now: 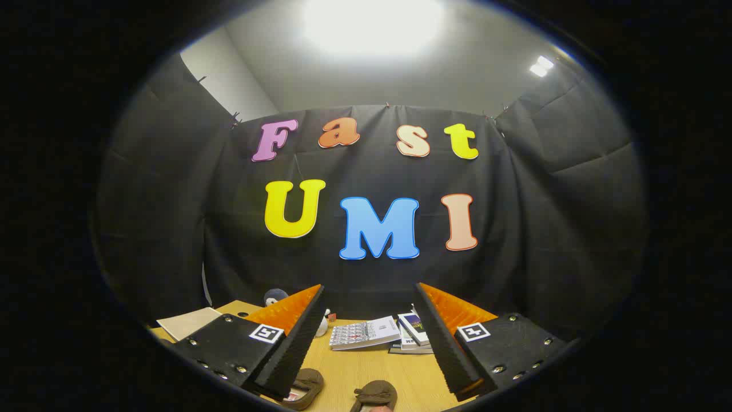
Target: Open the storage box then place both shoes into the box .Put the left shoe in first, then the right shoe, with the right side of both shoes facing outward in a uniform manner.
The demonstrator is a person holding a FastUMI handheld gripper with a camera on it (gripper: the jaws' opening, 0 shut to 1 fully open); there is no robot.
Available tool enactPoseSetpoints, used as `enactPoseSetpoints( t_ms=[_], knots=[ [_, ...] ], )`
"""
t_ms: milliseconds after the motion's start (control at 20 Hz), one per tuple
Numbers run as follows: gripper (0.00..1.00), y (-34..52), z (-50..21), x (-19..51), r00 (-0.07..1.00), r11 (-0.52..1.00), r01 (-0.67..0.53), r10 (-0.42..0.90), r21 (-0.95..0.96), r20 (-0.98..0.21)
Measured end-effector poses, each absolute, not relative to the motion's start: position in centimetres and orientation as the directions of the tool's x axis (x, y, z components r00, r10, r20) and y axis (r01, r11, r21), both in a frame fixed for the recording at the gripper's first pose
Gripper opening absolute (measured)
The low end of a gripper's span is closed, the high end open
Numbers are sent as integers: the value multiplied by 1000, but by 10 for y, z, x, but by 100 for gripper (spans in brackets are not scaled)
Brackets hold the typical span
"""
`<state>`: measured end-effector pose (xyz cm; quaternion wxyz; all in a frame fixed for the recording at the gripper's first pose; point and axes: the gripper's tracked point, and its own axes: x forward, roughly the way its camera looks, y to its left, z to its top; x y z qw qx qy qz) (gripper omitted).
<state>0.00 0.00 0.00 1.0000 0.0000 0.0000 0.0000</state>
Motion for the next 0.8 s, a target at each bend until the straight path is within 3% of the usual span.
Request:
enactPoseSetpoints(
  t_ms=[800],
  knots=[
    [95,14,11,-2,998,998,-58,58,-7,36]
  ],
)
